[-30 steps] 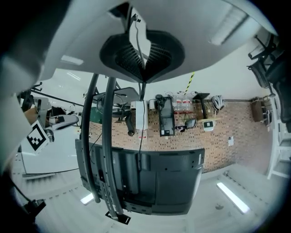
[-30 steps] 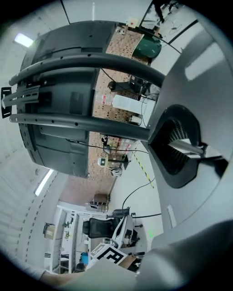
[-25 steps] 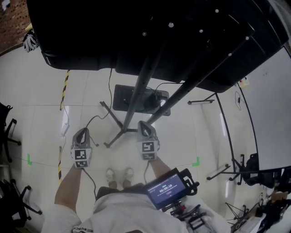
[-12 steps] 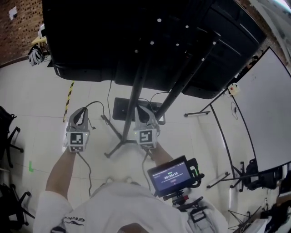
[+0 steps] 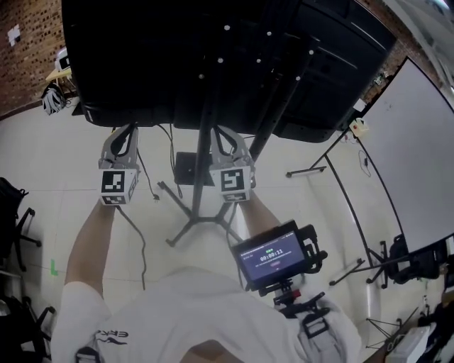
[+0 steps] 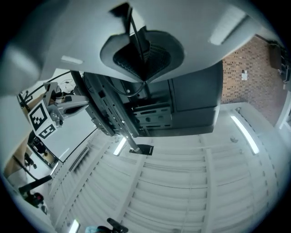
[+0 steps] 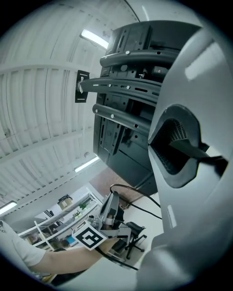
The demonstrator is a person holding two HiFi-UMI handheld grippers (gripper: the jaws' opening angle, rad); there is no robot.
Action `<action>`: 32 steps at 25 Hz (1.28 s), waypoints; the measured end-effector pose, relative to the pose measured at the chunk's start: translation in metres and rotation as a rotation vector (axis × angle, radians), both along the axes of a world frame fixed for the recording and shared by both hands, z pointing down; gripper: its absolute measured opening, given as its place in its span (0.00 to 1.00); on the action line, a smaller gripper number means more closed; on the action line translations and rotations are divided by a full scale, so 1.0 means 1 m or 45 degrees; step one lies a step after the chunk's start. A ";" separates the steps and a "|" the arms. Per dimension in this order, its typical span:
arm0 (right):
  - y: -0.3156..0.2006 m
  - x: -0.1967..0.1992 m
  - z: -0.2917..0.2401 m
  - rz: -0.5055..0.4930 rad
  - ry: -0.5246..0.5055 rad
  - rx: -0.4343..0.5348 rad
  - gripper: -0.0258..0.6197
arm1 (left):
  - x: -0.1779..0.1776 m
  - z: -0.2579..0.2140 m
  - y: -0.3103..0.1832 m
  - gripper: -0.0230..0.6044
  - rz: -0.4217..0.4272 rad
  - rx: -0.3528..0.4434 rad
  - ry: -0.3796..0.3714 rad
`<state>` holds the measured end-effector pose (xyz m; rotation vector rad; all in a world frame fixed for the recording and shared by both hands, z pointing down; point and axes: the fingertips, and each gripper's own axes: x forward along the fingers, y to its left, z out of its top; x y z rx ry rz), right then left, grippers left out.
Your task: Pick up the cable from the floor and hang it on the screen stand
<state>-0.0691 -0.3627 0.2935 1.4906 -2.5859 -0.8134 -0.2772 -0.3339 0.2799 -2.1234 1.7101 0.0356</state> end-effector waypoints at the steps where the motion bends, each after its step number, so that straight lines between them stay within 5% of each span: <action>1: 0.001 -0.001 -0.002 -0.006 0.003 0.001 0.06 | 0.004 -0.007 -0.001 0.06 0.012 0.010 -0.002; 12: 0.015 -0.011 -0.015 -0.163 -0.048 -0.059 0.07 | 0.057 -0.057 -0.012 0.06 0.164 0.069 -0.079; 19: 0.027 -0.013 -0.014 -0.235 -0.056 -0.115 0.19 | 0.101 -0.073 -0.020 0.06 0.258 0.073 -0.099; 25: 0.015 0.011 -0.012 -0.047 0.005 -0.136 0.21 | 0.138 -0.077 -0.013 0.06 0.362 0.085 -0.093; 32: 0.002 0.066 -0.026 0.191 -0.008 -0.102 0.09 | 0.165 -0.060 -0.012 0.06 0.448 0.055 -0.095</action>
